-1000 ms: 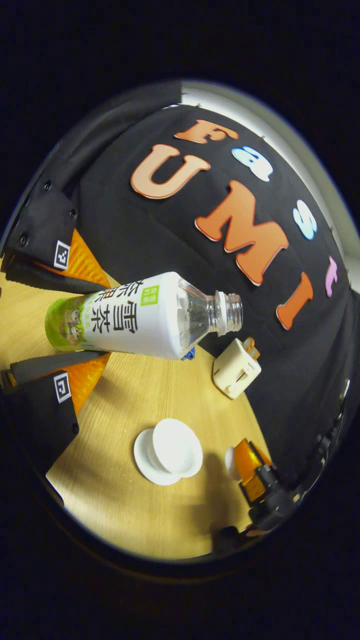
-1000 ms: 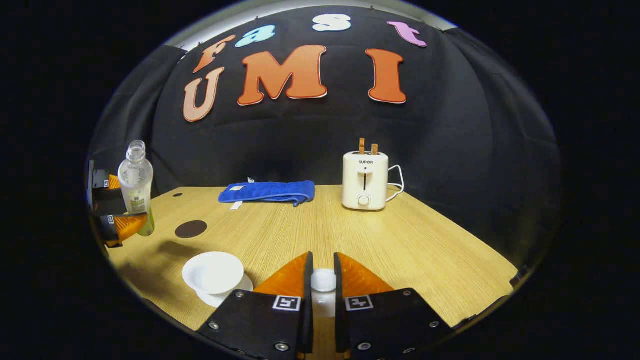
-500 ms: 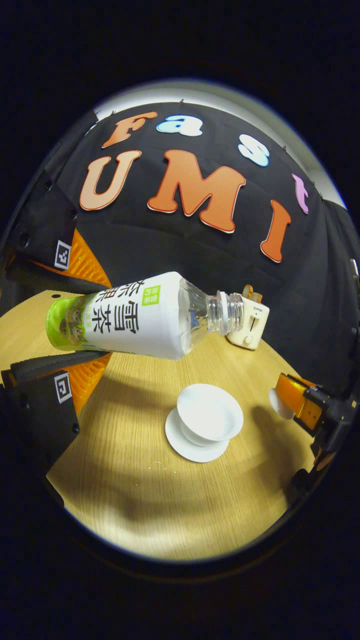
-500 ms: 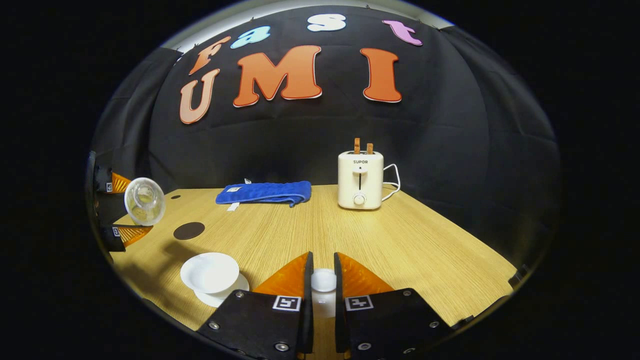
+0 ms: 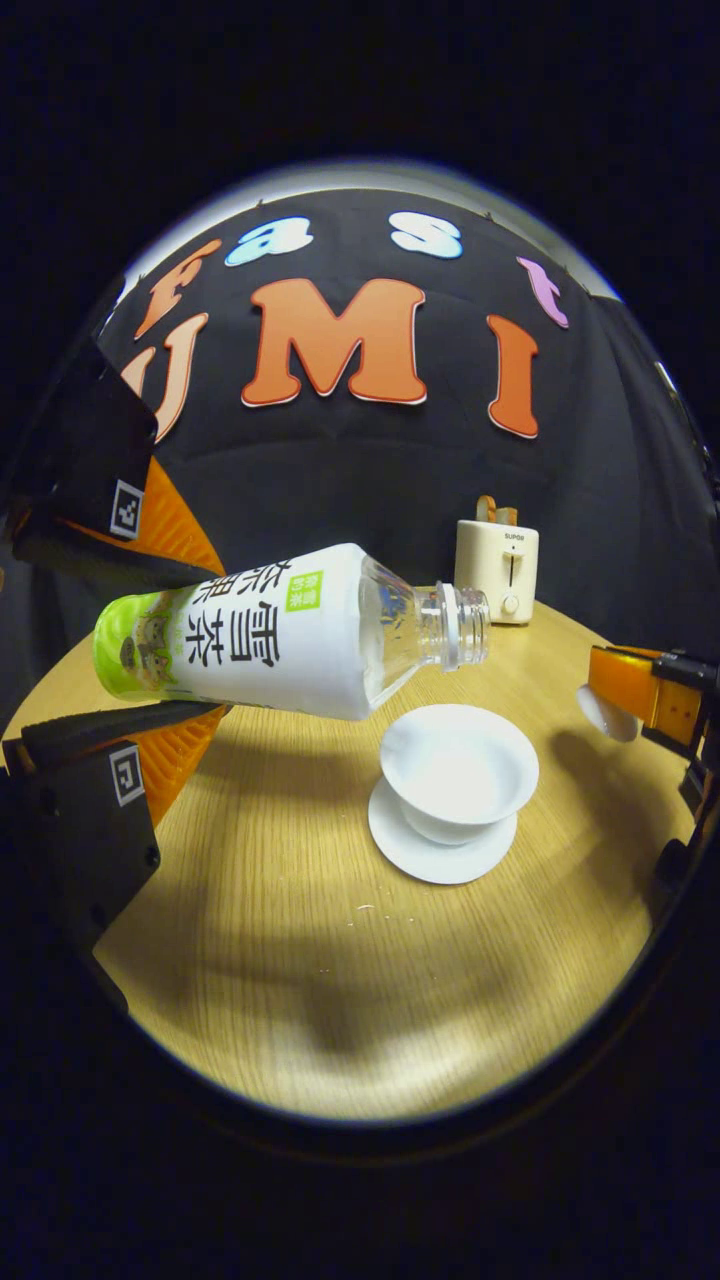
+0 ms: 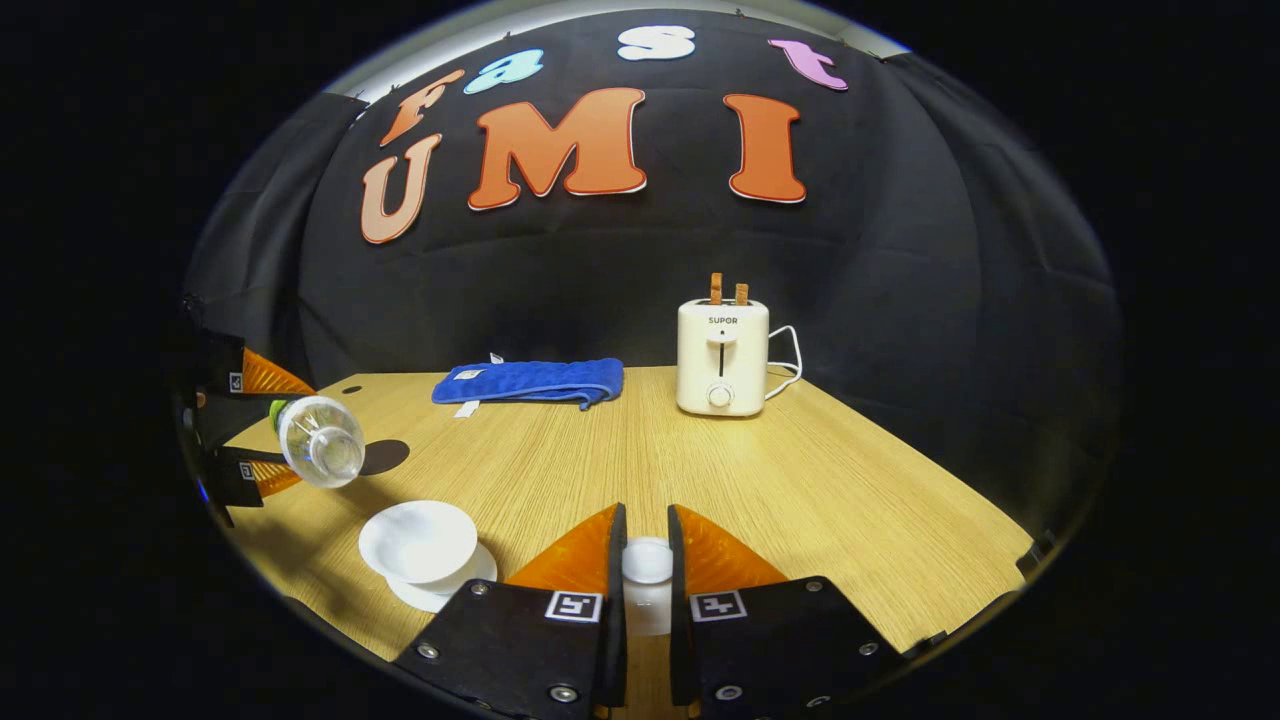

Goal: Open the teacup lid with one hand, grasp the water bottle and pour water into the teacup with the other hand; after pouring, place the water bottle on the coaster and then close the teacup lid.

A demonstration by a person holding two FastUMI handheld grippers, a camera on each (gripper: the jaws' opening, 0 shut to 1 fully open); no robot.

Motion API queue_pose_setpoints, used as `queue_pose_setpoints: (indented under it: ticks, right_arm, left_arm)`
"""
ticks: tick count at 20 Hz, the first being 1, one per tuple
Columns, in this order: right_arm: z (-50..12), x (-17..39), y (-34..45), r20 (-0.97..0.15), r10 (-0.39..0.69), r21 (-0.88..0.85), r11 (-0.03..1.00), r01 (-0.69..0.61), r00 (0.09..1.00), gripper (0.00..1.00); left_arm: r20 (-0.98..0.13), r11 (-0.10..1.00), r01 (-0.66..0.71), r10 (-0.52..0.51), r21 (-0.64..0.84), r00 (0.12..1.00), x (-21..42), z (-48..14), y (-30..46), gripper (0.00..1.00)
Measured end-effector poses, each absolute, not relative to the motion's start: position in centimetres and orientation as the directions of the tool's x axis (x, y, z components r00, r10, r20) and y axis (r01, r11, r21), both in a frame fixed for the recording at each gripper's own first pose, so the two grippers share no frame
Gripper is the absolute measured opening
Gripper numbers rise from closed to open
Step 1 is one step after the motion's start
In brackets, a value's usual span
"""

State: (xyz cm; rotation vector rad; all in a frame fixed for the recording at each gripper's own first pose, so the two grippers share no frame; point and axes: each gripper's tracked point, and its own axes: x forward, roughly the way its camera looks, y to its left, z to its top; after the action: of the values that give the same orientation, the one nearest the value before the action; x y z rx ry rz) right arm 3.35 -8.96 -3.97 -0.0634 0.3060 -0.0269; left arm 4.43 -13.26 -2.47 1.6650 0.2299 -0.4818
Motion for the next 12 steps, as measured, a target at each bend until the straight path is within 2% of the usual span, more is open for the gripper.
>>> queue_pose_setpoints:
  ticks: [12]
  right_arm:
    - [-3.99, 3.25, -9.02, -0.305, -0.034, -0.068, 0.998, 0.014, 0.952, 0.18]
  left_arm:
    - [-0.452, -0.425, 0.394, -0.041, 0.815, 0.891, 4.93, -1.5, -12.77, 0.59]
